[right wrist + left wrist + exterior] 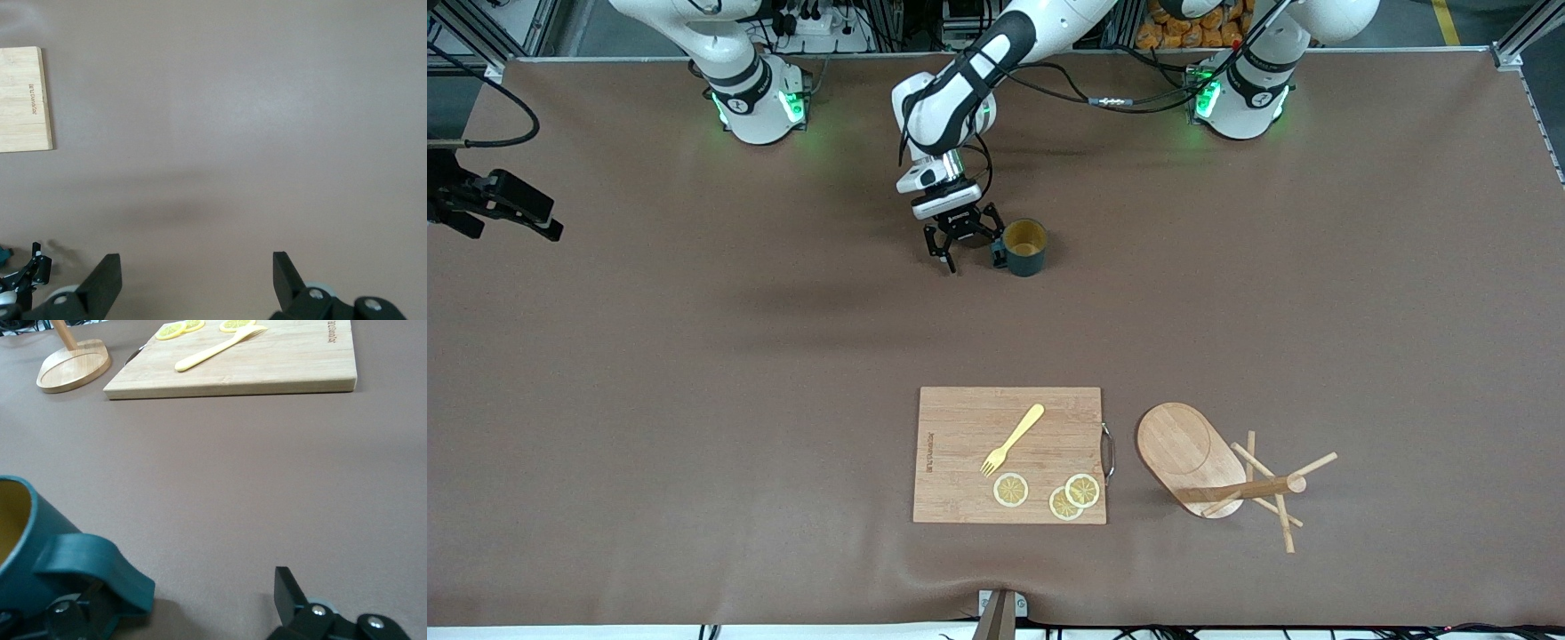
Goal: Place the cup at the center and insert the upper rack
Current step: 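Grasp the teal mug handle with the left gripper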
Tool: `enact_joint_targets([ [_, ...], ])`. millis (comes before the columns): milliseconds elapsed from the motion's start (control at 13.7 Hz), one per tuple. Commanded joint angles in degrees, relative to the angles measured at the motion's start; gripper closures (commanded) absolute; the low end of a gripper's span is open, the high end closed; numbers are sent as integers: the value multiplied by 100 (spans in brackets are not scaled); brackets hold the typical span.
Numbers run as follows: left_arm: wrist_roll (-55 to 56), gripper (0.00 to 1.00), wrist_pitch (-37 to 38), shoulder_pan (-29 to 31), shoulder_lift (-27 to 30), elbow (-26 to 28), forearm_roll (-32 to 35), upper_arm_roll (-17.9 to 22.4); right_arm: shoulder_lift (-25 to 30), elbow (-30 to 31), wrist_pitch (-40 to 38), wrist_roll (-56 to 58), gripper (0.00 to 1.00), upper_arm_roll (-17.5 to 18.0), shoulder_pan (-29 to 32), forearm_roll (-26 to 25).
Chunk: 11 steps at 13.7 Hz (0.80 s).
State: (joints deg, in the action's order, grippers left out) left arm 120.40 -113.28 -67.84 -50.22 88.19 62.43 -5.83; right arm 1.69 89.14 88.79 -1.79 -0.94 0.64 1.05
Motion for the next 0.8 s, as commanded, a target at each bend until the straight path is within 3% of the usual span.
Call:
enact_joint_targets([
  [0,150,0,-2,-36,-128,-109,286,56,-20,-125,-20,47,0,-20,-46,-26],
  [146,159,0,7,-36,-181,-109,375,74,-81,-169,-20,47,0,-20,-38,-26],
  [219,159,33,7,-27,-181,-109,358,82,-81,-169,-11,56,0,-20,-38,-26],
  [292,168,72,16,-27,-181,-109,331,82,-81,-178,-11,47,0,-20,-38,-26],
  [365,168,100,25,-18,-155,-109,323,82,-81,-178,-11,39,0,-20,-46,-26],
  [729,133,100,95,-1,-32,-109,287,82,-81,-178,-11,21,0,-20,-38,-17],
])
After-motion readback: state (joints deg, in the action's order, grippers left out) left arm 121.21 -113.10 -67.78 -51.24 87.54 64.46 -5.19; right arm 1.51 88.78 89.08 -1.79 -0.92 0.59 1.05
